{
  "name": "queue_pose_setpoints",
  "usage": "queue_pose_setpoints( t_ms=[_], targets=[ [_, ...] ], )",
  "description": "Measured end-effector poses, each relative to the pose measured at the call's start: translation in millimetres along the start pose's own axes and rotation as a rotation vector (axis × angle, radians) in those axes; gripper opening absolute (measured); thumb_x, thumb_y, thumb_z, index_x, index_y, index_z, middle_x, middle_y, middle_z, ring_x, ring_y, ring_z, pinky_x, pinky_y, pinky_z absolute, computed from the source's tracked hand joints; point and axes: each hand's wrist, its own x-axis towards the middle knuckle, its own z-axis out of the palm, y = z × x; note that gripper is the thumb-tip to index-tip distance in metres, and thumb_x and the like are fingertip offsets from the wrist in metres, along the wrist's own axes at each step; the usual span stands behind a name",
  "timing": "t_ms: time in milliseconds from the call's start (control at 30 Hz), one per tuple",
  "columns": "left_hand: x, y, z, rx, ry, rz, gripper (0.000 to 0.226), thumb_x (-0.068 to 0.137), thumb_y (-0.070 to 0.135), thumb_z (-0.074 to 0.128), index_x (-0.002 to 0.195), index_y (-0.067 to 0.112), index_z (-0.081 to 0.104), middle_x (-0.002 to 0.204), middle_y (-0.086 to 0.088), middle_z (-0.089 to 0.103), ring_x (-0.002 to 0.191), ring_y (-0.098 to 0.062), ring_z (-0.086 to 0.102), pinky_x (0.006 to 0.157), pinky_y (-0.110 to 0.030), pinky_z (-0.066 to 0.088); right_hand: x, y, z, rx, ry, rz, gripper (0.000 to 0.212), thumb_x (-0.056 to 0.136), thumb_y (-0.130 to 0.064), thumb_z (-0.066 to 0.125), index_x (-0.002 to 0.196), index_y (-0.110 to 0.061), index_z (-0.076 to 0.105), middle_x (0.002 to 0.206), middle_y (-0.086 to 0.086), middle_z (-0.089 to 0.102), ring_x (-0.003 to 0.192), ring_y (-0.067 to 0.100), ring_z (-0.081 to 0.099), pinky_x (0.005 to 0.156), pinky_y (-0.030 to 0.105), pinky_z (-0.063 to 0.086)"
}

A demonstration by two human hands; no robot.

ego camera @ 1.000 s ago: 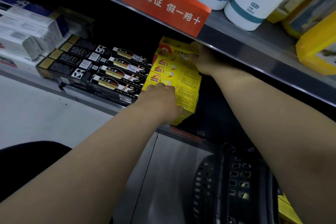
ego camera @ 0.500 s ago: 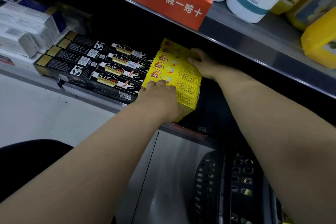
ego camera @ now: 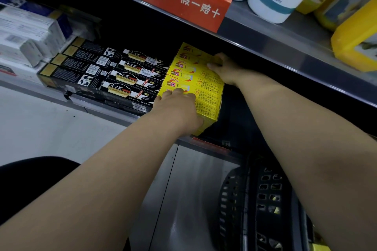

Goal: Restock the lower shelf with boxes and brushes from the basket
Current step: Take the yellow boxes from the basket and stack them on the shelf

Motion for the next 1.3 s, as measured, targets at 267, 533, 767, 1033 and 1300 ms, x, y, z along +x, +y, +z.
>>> queue_pose_setpoints(
  t_ms=[267, 533, 767, 1033, 1300],
  targets=[
    [-18.1, 24.6, -12.3, -0.337, 0.186, 0.138, 0.048, 0.090, 0.037, 0.054, 0.135, 0.022, 0.045, 0.142, -0.003, 0.042, 0.126, -0.021, 0.044, 0.096, -0.027, 0.036, -59.9, -11.7, -32.2, -0.250, -0.008, -0.076, 0.052, 0.095, -0.026, 0.050, 0.143, -0.015, 0.032, 0.145, 0.010, 0.039, 0.128, 0.023, 0.041, 0.096, 0.022, 0.032],
    [-48.1, 90.9, 8.8, -0.600, 0.213, 0.520, 0.018, 0.084, 0.019, 0.063, 0.103, 0.017, 0.065, 0.097, 0.002, 0.069, 0.089, -0.010, 0.062, 0.084, -0.027, 0.049, -222.9, 34.1, -96.9, 0.156, -0.029, -0.240, 0.029, 0.090, -0.006, 0.056, 0.090, -0.034, 0.064, 0.097, -0.007, 0.069, 0.093, 0.010, 0.063, 0.086, 0.026, 0.047],
    [-72.6, 146.0, 47.8, -0.133, 0.266, 0.857, 0.020, 0.088, 0.030, 0.055, 0.107, 0.028, 0.062, 0.102, 0.010, 0.063, 0.105, -0.010, 0.046, 0.091, -0.028, 0.040, -318.4, 124.4, -102.4, 0.290, 0.022, -0.048, 0.024, 0.088, -0.007, 0.060, 0.090, -0.031, 0.064, 0.090, -0.009, 0.068, 0.081, -0.001, 0.061, 0.075, 0.015, 0.048],
    [-95.6, 167.4, 85.6, 0.162, 0.095, 0.954, 0.021, 0.092, 0.037, 0.045, 0.112, 0.039, 0.054, 0.109, 0.020, 0.057, 0.080, 0.001, 0.042, 0.066, -0.023, 0.039, -369.2, 265.9, -60.8, -0.178, -0.491, 0.361, 0.038, 0.083, -0.016, 0.069, 0.119, -0.014, 0.057, 0.110, 0.002, 0.056, 0.098, 0.015, 0.054, 0.082, 0.027, 0.044],
    [-101.5, 169.8, 89.5, 0.285, 0.091, 0.935, 0.027, 0.092, 0.044, 0.042, 0.117, 0.042, 0.050, 0.115, 0.022, 0.057, 0.098, -0.005, 0.055, 0.074, -0.024, 0.044, -377.6, 294.7, -38.0, -0.570, -1.030, 0.501, 0.064, 0.084, -0.023, 0.068, 0.141, -0.020, 0.038, 0.142, 0.005, 0.041, 0.112, 0.024, 0.050, 0.073, 0.028, 0.045]
  ],
)
